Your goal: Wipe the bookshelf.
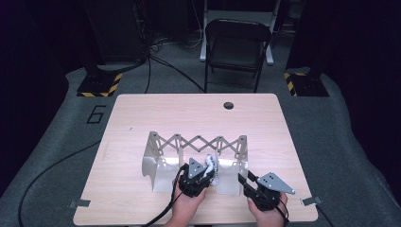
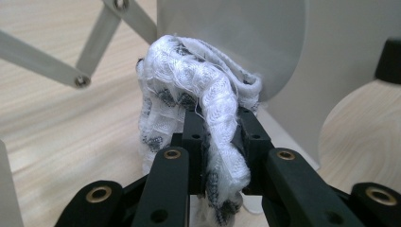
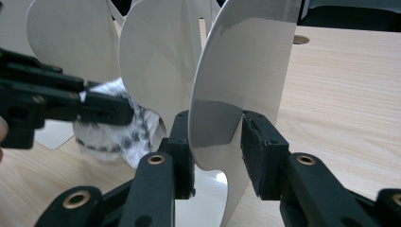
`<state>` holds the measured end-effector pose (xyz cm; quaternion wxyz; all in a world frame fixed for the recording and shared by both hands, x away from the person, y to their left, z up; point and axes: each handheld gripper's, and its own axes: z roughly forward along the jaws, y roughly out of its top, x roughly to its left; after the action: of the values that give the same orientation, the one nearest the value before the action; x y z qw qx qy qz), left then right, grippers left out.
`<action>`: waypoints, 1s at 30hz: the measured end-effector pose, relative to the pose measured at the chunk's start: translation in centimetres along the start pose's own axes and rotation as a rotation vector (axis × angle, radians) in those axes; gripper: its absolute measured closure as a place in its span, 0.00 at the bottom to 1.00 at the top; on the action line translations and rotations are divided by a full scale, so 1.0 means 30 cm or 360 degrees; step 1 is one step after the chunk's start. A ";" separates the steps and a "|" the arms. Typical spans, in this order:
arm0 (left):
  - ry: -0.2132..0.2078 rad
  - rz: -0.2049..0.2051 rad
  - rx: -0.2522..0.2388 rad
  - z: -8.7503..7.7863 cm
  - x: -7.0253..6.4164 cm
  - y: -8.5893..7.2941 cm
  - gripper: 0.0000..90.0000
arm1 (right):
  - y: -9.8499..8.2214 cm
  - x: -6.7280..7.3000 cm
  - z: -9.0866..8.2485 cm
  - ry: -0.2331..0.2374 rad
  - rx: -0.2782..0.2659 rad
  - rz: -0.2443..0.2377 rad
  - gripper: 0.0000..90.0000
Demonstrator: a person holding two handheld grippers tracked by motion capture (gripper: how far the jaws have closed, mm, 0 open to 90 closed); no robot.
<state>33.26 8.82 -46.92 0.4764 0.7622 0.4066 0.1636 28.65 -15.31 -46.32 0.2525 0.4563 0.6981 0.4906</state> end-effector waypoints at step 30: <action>-0.0003 0.0007 0.0034 0.023 0.009 0.008 0.86 | -0.002 0.000 0.000 -0.0004 -0.0001 0.0011 0.73</action>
<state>33.97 8.57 -47.08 0.4681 0.7684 0.4062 0.1597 28.64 -15.31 -46.36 0.2519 0.4593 0.6960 0.4911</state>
